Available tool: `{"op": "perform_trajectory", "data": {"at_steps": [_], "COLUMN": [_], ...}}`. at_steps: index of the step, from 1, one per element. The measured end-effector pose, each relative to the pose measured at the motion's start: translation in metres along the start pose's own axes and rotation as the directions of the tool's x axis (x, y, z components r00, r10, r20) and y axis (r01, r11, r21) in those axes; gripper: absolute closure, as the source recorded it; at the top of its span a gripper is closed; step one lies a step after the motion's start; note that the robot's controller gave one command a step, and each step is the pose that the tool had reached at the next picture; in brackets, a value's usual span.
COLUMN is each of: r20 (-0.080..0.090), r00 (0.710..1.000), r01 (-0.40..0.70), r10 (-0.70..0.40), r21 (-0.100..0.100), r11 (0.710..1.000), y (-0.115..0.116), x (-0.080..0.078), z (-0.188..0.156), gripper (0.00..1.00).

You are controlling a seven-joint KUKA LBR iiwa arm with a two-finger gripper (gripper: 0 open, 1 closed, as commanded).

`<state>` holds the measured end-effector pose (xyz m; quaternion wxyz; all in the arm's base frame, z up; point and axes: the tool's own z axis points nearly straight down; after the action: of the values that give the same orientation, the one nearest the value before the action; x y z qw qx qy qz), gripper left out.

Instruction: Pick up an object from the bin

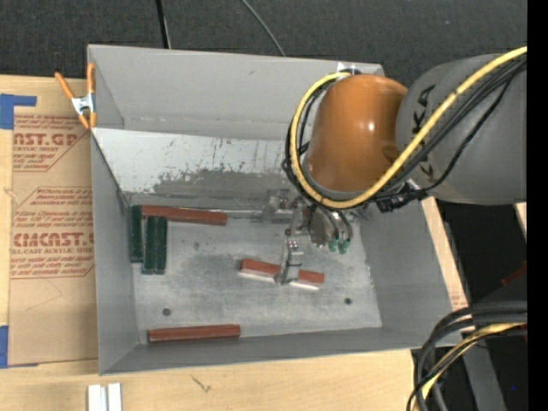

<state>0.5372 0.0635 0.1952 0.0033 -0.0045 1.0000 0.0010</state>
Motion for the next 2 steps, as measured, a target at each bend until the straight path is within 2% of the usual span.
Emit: {"op": "perform_trajectory", "data": {"at_steps": [1,2], "r20": [-0.002,-0.008], "r00": [0.998,0.978], "r01": [0.060,0.208], "r10": [-0.060,-0.208], "r21": [0.001,-0.001], "r11": [0.998,0.978], "y": [-0.016,-0.055], "x": [0.011,0.002], "z": [0.061,0.124], "gripper": [0.00,1.00]}}
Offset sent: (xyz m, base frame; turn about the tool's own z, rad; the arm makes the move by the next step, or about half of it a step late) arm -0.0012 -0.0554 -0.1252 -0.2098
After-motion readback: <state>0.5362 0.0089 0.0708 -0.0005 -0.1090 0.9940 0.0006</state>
